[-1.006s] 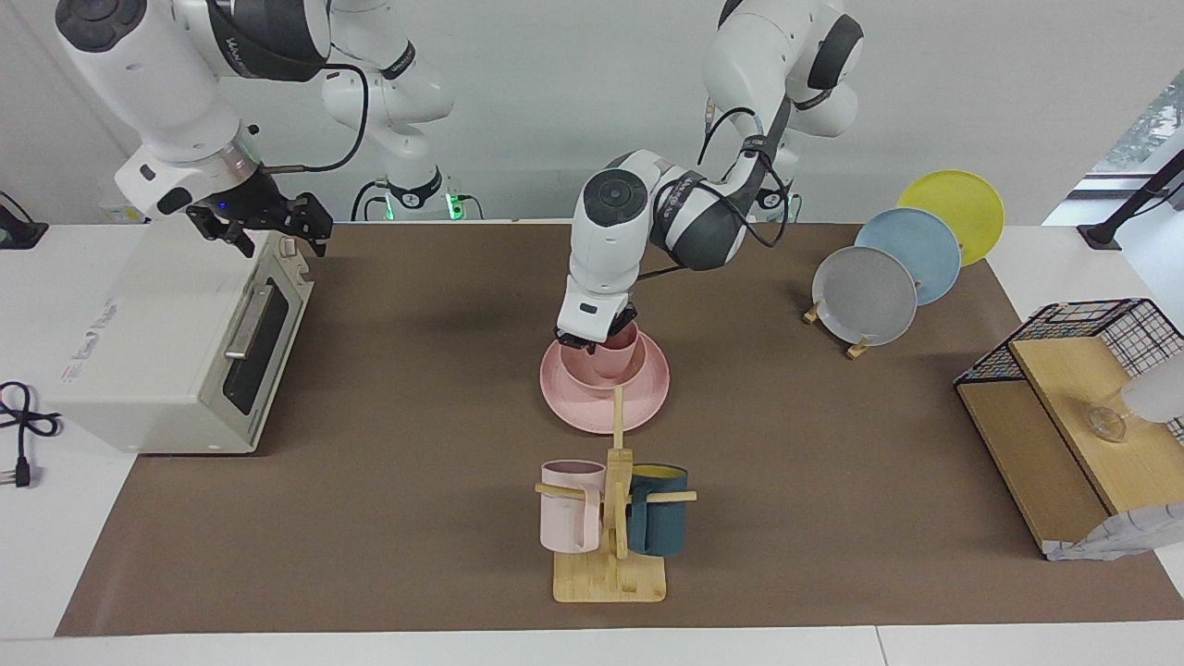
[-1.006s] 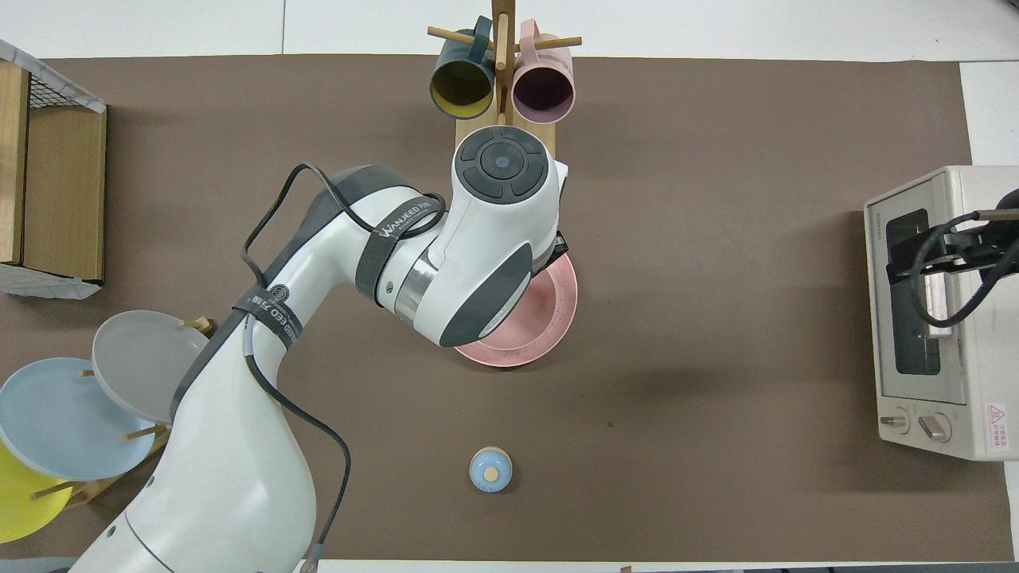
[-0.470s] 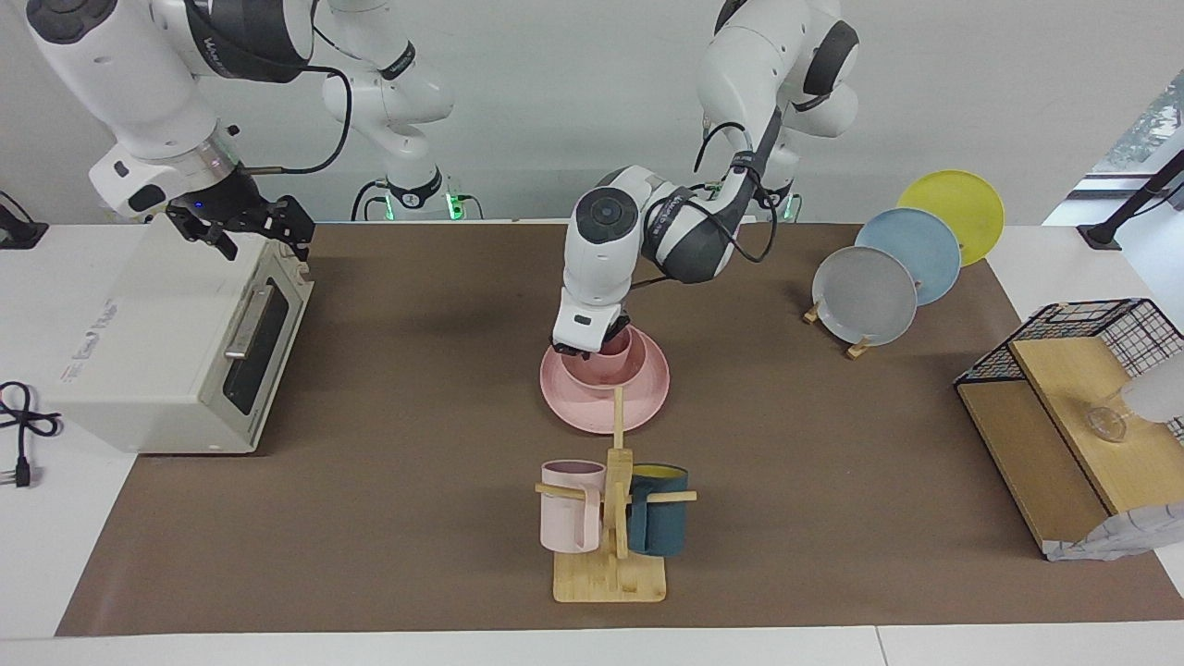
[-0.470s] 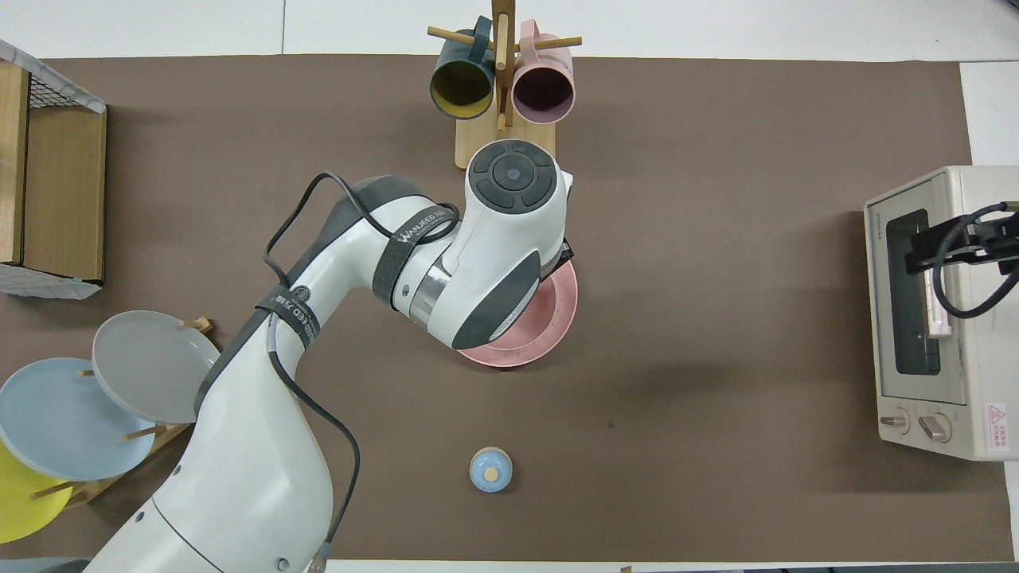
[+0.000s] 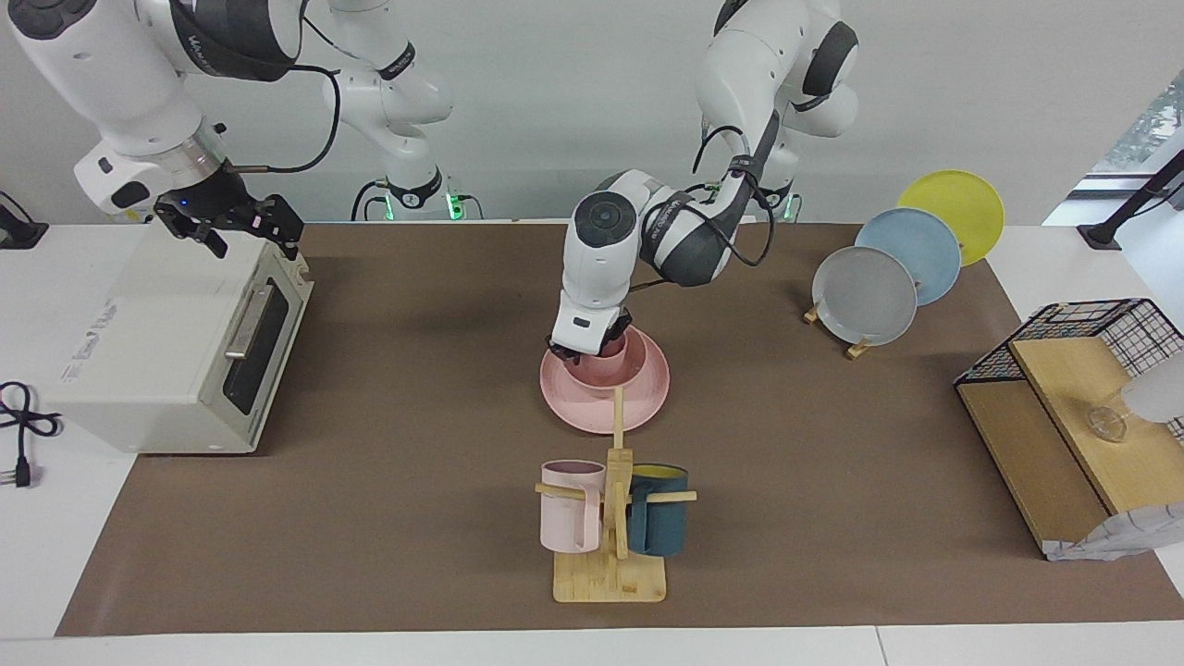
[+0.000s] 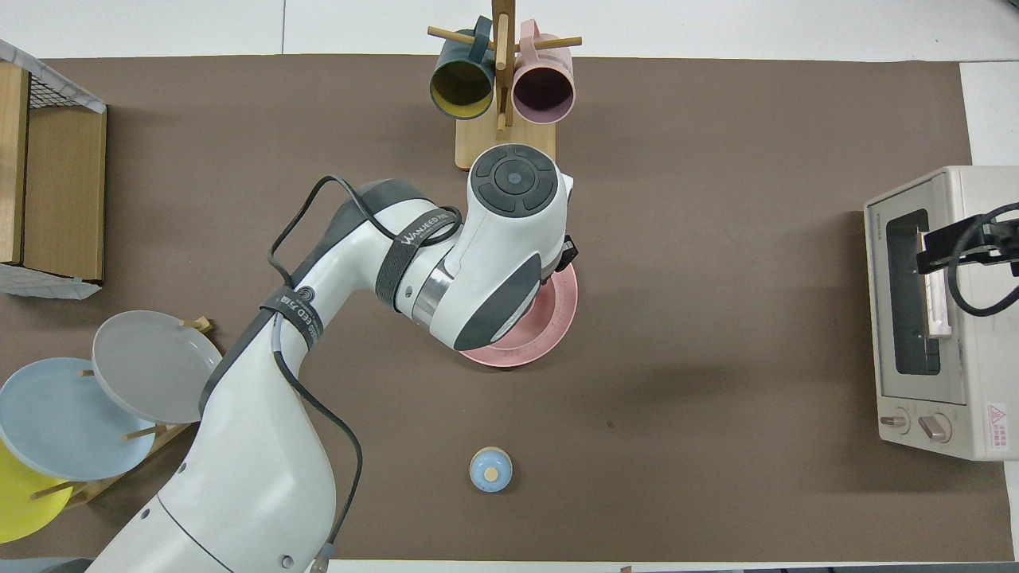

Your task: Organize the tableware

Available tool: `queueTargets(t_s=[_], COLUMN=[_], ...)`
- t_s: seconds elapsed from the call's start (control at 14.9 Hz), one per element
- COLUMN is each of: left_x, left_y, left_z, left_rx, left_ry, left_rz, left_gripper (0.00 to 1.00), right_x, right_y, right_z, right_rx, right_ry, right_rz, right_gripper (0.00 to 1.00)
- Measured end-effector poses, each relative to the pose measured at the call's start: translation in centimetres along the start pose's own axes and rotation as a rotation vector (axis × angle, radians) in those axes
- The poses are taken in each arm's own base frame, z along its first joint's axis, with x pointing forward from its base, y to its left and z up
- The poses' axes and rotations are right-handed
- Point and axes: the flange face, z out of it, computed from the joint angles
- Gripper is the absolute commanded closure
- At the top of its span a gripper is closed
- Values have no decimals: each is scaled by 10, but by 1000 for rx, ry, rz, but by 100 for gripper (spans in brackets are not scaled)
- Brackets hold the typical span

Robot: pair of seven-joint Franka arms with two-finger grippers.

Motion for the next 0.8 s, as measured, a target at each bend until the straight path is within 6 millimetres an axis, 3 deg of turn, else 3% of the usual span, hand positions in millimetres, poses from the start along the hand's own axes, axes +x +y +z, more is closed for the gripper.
queueTargets(t_s=[0.13,0.2,0.34,0.47,0.6,0.8], left_x=[3,6,22,46,71,114], left_y=[-3,-8,-33,-80,-141,-248], left_z=[-9,-23,-77,-143,-202,-260], left_rx=[-2,-5,-23,-50,-60,-40], left_ry=[6,13,35,65,92,103], left_rz=[-5,-9,-21,-43,-38,55], left_gripper=[0,0,0,0,0,0], right_x=[0,0,0,-1,-1,-3], right_y=[0,0,2,3,4,2], right_z=[0,0,0,-1,-1,-5], right_rx=[0,0,0,1,1,1], right_ry=[1,1,1,1,2,8], right_rz=[6,8,11,14,14,10], right_gripper=[0,0,0,0,0,0])
